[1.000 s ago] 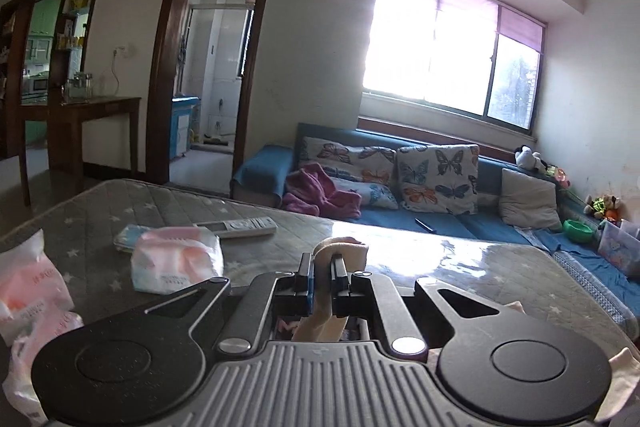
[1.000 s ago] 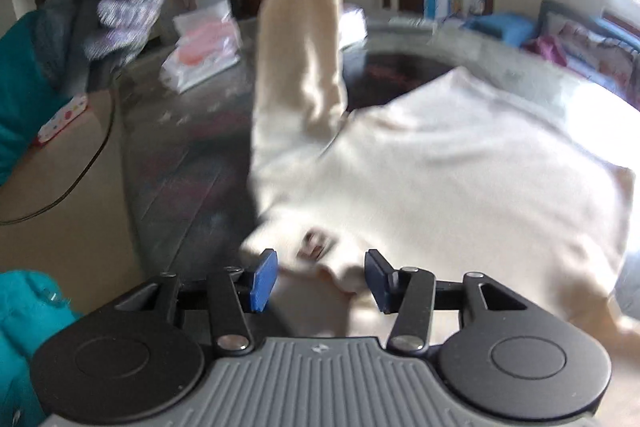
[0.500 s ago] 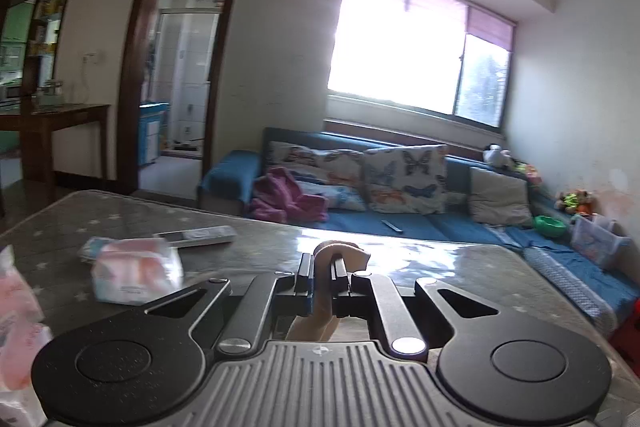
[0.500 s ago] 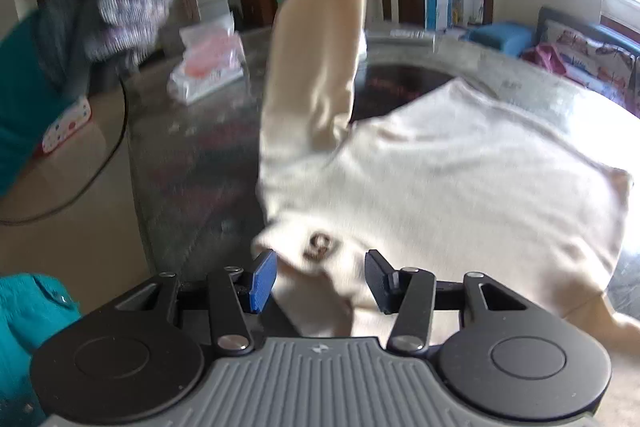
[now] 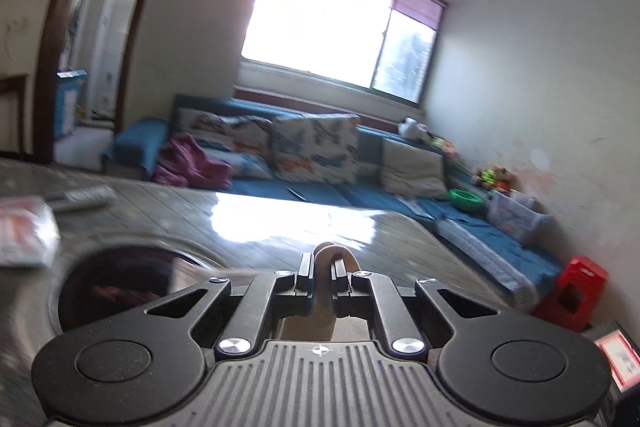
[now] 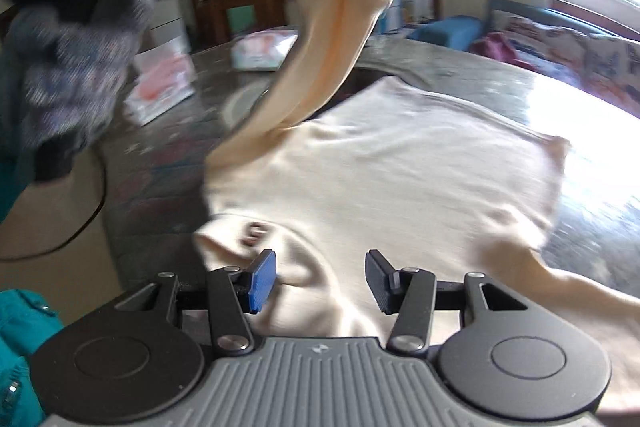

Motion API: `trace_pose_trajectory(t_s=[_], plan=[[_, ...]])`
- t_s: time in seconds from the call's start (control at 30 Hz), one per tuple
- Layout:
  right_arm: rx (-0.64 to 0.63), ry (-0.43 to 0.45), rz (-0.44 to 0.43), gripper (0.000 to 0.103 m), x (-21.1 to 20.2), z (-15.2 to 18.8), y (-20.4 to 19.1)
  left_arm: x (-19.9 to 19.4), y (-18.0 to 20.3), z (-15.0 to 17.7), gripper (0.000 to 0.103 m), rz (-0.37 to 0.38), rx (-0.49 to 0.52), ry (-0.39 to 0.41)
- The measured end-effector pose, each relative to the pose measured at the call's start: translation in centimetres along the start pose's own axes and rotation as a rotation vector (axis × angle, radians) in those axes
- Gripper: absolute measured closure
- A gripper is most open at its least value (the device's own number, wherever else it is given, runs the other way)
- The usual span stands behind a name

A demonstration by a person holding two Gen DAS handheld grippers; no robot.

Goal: Fold clothes
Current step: 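Lay the sleeve across the sweatshirt body and open the left gripper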

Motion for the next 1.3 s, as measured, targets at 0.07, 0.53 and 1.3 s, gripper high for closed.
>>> trace_pose_trajectory(t_s=[0.07, 0.53, 1.3], plan=[[0.047, 0.010, 0.044, 0.053, -0.7, 0.5, 1.3, 0.7, 0.9, 1.0, 0.094, 0.031, -0.011, -0.020], [0.253, 0.060, 0.210, 0.053, -3.6, 3.3, 6.1, 5.7, 3.6, 7.6, 0.067, 0.137, 0.032, -0.251], [0.278, 0.045, 0.133, 0.086, -0.8, -0.3, 6.2, -1.8, -5.3, 9.7, 0.058, -0.056, 0.257, -0.246]])
Point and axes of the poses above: each gripper's, at about its wrist camera, not at the fingertips, and x roughly the way its jaws point, y to its right, z to its underside, the point moved 2 cm from there along x, roughly the way its jaws point, and after that the axes turned 2 degrees about -z, right-handed, at the moved point
